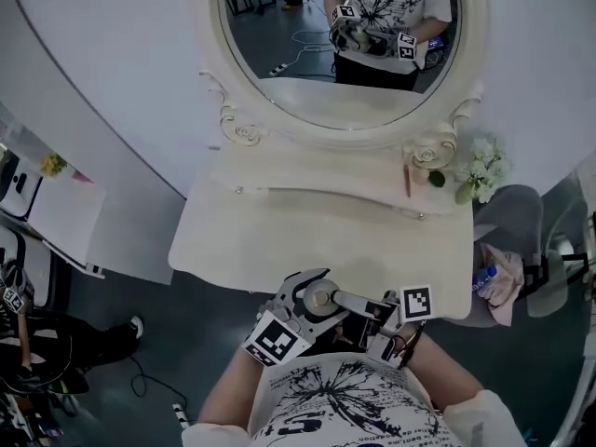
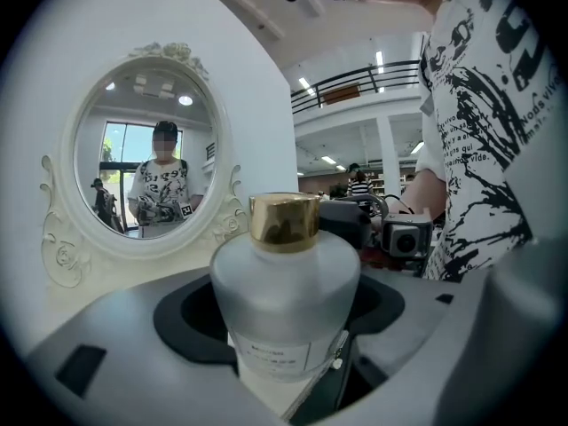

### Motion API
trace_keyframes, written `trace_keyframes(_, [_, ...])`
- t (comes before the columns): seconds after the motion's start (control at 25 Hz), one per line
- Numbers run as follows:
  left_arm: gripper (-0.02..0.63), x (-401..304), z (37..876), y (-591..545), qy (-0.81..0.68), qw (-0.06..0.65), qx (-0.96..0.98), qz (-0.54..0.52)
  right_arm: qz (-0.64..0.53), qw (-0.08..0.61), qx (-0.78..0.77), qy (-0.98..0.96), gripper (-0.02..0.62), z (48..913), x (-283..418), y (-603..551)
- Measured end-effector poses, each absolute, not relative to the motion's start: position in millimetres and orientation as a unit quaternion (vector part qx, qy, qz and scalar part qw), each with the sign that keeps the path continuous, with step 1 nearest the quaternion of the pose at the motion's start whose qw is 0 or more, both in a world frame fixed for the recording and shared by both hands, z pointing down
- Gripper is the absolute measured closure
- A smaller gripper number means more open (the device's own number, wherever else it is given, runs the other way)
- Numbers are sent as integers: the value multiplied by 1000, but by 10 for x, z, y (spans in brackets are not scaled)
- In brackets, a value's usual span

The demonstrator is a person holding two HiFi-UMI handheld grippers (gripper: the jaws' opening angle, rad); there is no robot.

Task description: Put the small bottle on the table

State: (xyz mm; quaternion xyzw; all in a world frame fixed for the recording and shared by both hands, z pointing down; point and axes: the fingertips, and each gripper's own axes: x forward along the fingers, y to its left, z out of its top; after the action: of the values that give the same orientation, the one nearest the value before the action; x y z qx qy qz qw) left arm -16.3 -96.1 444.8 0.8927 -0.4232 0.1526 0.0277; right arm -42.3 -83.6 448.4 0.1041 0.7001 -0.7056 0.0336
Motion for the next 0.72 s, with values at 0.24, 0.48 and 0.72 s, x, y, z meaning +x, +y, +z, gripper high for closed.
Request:
trace_keyframes(0.24, [255, -333, 4490, -1331, -374, 29, 914, 155, -711, 68, 67, 697, 221, 4514, -612, -1230])
trace_keyframes(0.48, [255, -589, 4549, -1641, -315, 21, 935, 160, -709, 110, 29, 696, 221, 4570, -879, -1573])
trace_keyframes(0.72, [255, -840, 4782, -1798, -280, 23, 946, 164, -709, 131, 5, 693, 221, 4796, -1138, -1752])
